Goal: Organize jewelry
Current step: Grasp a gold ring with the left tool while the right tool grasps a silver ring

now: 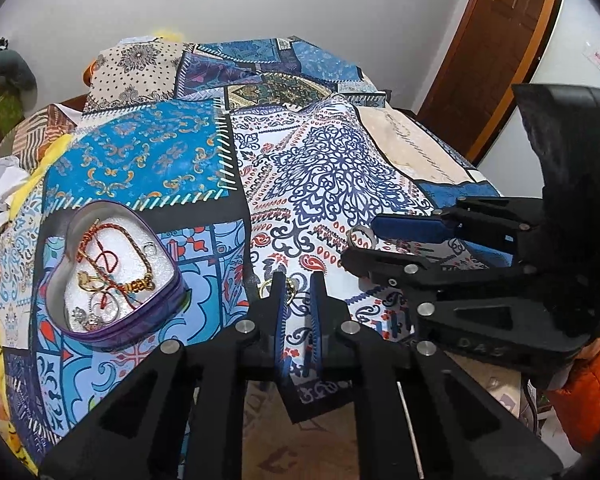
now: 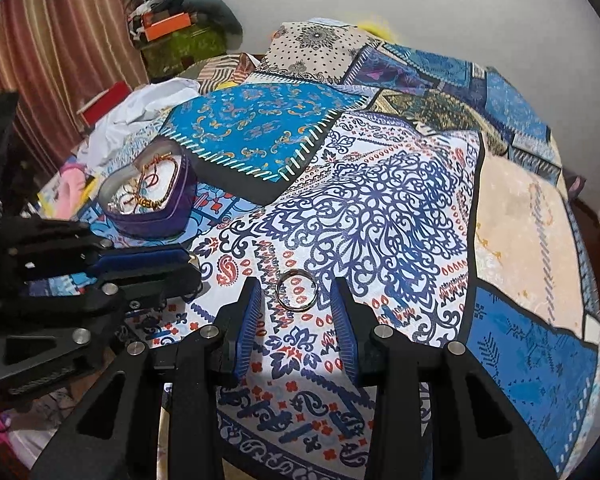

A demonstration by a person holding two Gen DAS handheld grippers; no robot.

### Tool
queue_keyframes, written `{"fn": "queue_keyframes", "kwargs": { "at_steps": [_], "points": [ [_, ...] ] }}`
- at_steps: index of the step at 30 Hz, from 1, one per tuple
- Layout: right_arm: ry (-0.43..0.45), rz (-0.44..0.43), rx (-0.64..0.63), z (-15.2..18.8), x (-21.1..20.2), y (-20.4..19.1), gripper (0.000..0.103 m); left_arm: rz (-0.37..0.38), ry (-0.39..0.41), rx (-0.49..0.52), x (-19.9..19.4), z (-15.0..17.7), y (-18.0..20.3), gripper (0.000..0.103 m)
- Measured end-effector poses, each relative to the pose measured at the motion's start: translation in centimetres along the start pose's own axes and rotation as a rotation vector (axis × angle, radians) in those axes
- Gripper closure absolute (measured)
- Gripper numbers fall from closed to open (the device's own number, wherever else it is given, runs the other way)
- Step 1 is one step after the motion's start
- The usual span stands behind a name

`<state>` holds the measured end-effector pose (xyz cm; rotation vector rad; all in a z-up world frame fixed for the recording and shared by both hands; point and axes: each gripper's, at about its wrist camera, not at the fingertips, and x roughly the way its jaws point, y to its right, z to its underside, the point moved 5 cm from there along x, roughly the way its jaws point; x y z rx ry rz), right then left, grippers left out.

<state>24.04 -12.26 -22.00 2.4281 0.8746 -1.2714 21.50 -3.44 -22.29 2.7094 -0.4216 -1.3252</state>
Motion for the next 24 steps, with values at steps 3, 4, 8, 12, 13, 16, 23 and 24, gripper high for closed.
{"fn": "queue_keyframes", "kwargs": {
  "at_steps": [3, 4, 8, 12, 13, 16, 23, 24],
  "points": [
    [0.005, 0.005, -0.005, 0.0, 0.0, 0.0, 0.083, -0.016, 0.007, 0.007, -0.4, -0.1, -0.1, 0.094],
    [0.007, 0.0, 0.002, 0.0, 0.0, 0.1, 0.083, -0.025, 0.008, 0.011, -0.5, -0.1, -0.2, 0.094],
    [0.016, -0.001, 0.01, 0.1, -0.1, 0.2, 0.083, -0.038, -0.002, 0.01, -0.3, 0.1, -0.5, 0.083],
    [0.022, -0.004, 0.018, 0.1, -0.2, 0.2, 0.083, -0.041, -0.023, 0.002, 0.3, 0.5, -0.6, 0.076],
    [0.024, -0.007, 0.022, 0.1, -0.2, 0.2, 0.083, -0.042, -0.024, 0.002, 0.4, 0.6, -0.7, 0.076],
    [0.029, -0.012, 0.033, 0.2, -0.4, 0.4, 0.083, -0.038, -0.022, -0.009, 0.7, 0.5, -0.7, 0.076],
    [0.038, -0.019, 0.051, 0.2, -0.5, 0.5, 0.083, -0.017, -0.023, -0.032, 1.3, 0.3, -0.9, 0.083],
    [0.039, -0.02, 0.052, 0.2, -0.6, 0.5, 0.083, -0.019, -0.022, -0.029, 1.3, 0.3, -0.9, 0.083]
  ]
}}
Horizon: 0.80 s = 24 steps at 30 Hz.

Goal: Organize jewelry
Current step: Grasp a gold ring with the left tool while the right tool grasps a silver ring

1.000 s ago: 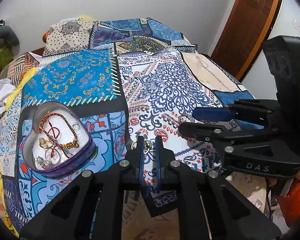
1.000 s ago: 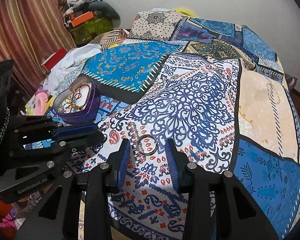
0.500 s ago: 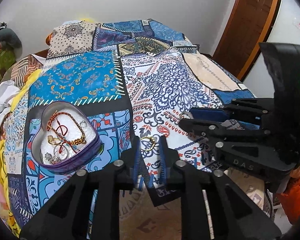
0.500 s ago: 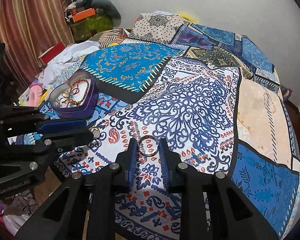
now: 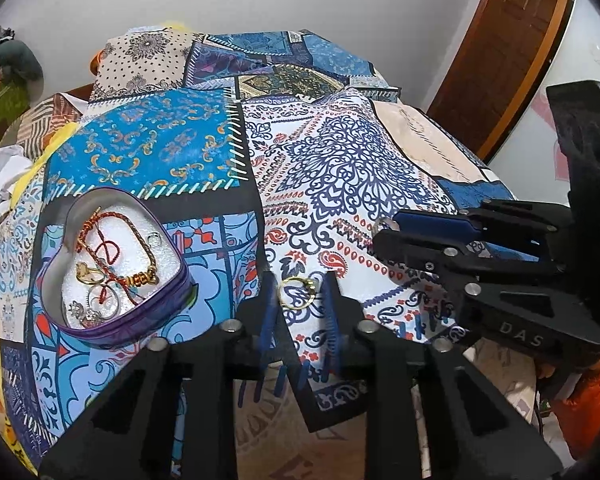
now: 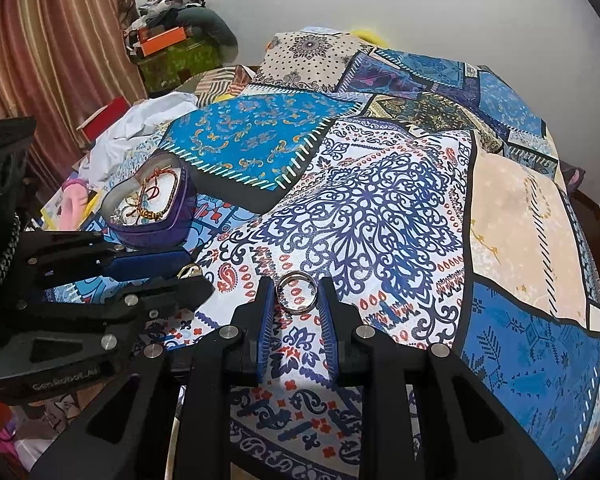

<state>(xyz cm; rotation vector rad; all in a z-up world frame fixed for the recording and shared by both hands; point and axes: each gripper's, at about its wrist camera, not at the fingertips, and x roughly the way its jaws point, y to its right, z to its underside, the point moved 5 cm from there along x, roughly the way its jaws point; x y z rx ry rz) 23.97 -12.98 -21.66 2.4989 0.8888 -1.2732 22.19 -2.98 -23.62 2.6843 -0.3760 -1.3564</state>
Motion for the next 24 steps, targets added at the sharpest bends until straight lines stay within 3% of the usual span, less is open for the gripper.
{"fn": "queue_keyframes", "kwargs": {
  "at_steps": [7, 24],
  "points": [
    [0.015, -0.001, 0.014, -0.2, -0.6, 0.1, 0.083, -0.024, 0.014, 0.038, -0.8, 0.0, 0.7, 0.083],
    [0.126, -0.001, 0.002, -2.1, -6.0, -3.4, 0.083, -0.075, 0.161, 0.013, -8.1, -1.1, -0.9, 0.083]
  ]
}}
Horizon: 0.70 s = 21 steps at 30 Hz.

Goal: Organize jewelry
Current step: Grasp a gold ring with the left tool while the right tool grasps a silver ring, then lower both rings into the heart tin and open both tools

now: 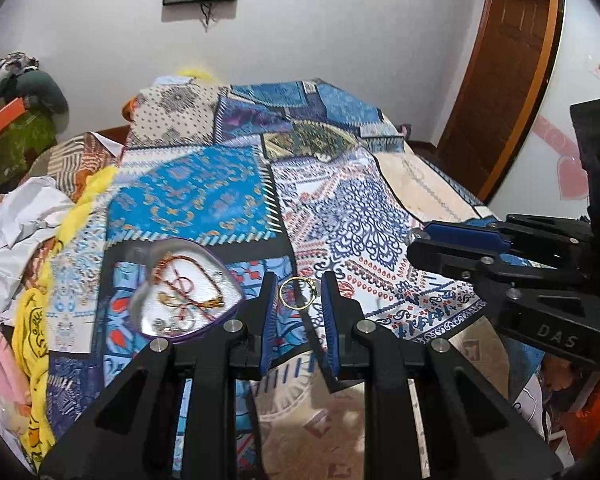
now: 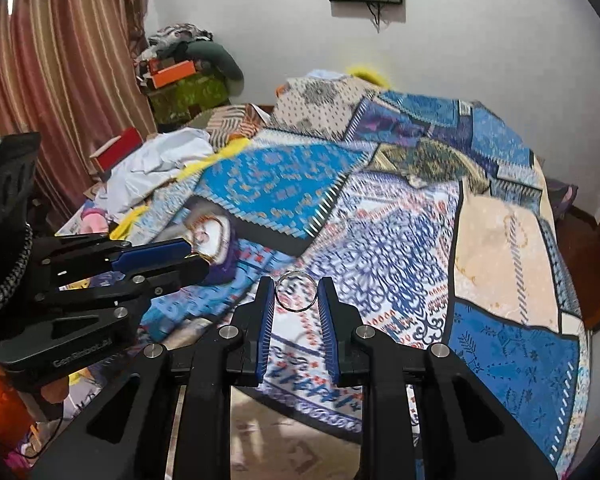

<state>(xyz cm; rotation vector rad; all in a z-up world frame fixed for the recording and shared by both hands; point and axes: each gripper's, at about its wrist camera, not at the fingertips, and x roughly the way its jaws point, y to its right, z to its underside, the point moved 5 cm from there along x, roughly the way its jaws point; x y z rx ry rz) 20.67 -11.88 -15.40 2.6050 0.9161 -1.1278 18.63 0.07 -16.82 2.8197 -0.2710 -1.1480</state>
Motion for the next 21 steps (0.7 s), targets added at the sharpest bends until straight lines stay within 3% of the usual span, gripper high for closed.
{"fn": "queue_keyframes", "kwargs": {
  "at_steps": [21],
  "points": [
    [0.068, -0.074, -0.076, -3.8, 0.7, -7.9, 0.083, -0.1, 0.083, -0.089, -4.6, -0.1, -7.5, 0.083]
  ]
}}
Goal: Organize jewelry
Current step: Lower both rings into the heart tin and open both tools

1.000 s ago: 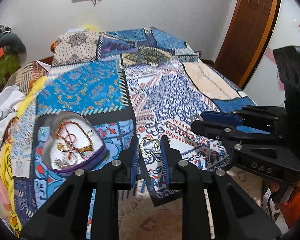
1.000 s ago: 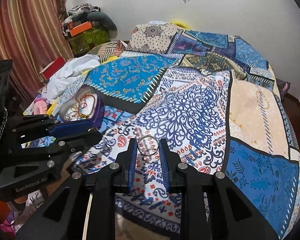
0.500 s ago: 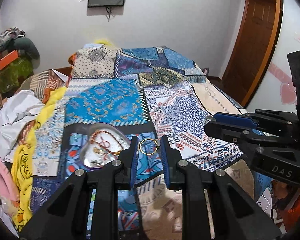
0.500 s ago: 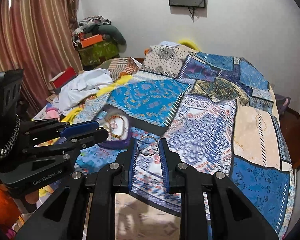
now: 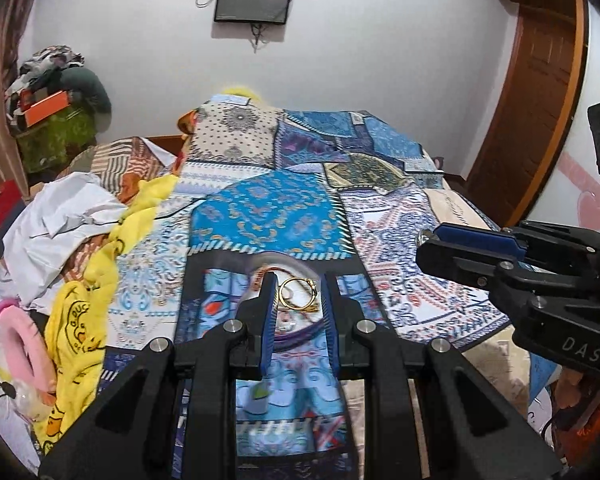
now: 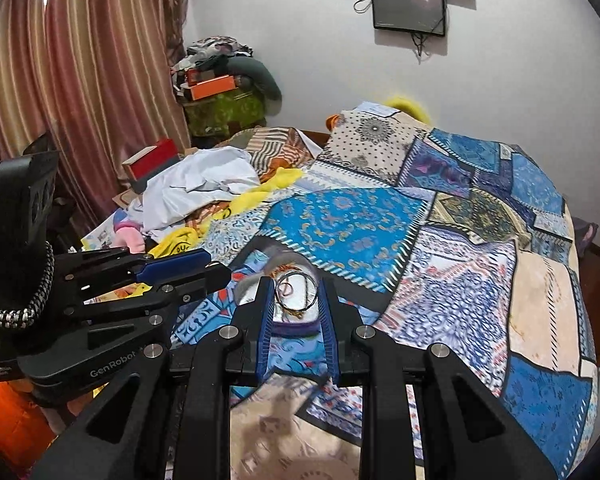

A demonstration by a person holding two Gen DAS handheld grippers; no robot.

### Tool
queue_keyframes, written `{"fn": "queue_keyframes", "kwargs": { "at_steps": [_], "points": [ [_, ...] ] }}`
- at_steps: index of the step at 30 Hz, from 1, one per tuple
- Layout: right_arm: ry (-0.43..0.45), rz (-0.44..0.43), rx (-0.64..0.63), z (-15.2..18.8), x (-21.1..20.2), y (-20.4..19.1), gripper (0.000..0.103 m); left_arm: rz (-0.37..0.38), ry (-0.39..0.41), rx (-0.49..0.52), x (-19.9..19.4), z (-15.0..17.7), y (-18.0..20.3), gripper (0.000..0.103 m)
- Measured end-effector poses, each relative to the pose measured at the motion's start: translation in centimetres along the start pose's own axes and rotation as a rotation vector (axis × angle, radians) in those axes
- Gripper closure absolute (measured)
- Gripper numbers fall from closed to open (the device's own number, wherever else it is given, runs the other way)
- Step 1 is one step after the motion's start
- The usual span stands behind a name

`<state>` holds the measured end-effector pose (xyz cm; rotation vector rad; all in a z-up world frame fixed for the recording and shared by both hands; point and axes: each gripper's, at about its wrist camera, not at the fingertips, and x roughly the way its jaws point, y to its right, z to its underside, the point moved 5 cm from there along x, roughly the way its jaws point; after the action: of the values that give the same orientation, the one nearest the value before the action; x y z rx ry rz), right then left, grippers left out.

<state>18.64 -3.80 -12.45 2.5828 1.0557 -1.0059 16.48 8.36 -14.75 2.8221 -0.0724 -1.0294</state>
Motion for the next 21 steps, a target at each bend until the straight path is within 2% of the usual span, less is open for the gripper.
{"fn": "queue_keyframes", "kwargs": {
  "at_steps": [9, 21],
  "points": [
    [-0.038, -0.024, -0.007, -0.3, 3.3, -0.6, 0.083, -0.017, -0.028, -0.037, 1.6, 0.9, -2.5, 0.083],
    [-0.135, -0.046, 0.004, 1.0, 7.8, -0.1, 0.083, 0.01, -0.111, -0.047, 5.8, 2.5, -3.0, 0.083]
  ]
}}
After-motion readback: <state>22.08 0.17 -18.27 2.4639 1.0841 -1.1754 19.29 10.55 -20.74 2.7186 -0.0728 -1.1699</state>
